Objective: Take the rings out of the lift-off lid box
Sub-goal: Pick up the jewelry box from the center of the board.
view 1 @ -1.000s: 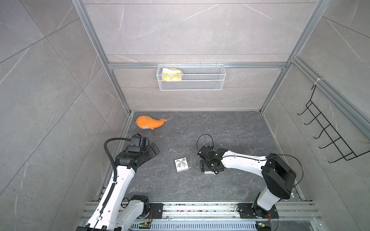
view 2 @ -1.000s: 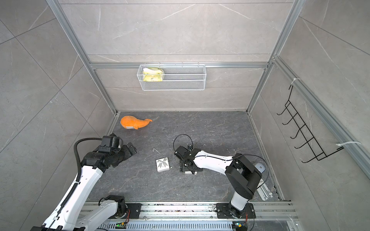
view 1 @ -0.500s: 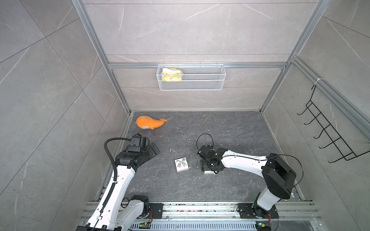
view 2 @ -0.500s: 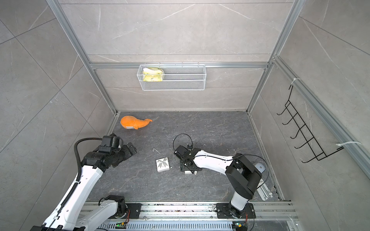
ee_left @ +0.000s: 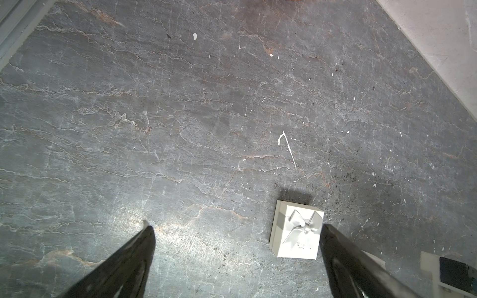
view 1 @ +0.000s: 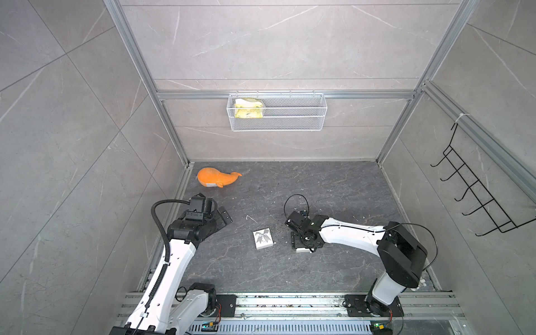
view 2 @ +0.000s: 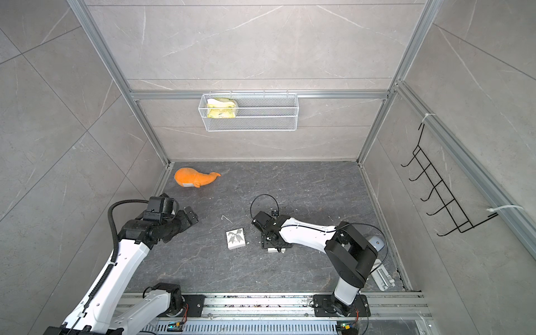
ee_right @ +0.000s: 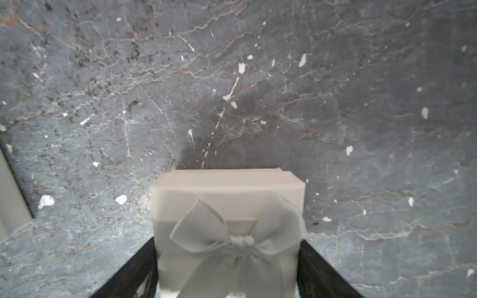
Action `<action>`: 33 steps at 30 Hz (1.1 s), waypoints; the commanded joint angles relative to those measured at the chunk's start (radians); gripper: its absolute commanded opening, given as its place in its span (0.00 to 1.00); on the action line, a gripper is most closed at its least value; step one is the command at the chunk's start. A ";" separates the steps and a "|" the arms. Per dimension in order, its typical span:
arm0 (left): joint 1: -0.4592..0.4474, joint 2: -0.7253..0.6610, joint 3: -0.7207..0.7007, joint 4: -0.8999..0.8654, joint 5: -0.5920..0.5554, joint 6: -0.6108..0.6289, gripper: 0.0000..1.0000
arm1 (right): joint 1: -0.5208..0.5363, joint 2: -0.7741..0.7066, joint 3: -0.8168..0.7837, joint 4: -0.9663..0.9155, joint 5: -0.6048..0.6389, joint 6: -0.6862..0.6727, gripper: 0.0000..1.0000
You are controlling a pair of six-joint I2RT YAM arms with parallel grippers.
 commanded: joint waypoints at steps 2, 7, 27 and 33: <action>-0.002 0.004 0.001 -0.019 0.016 0.025 1.00 | -0.002 -0.004 0.013 -0.026 0.028 0.006 0.77; -0.003 0.002 0.001 -0.015 0.037 0.030 1.00 | -0.003 -0.030 0.025 -0.043 0.039 0.002 0.73; -0.827 -0.164 -0.421 0.734 -0.309 -0.079 1.00 | -0.074 -0.116 0.230 -0.186 -0.042 -0.098 0.70; -0.914 -0.041 -0.462 1.010 -0.205 -0.034 1.00 | -0.100 -0.144 0.262 -0.210 -0.093 -0.110 0.70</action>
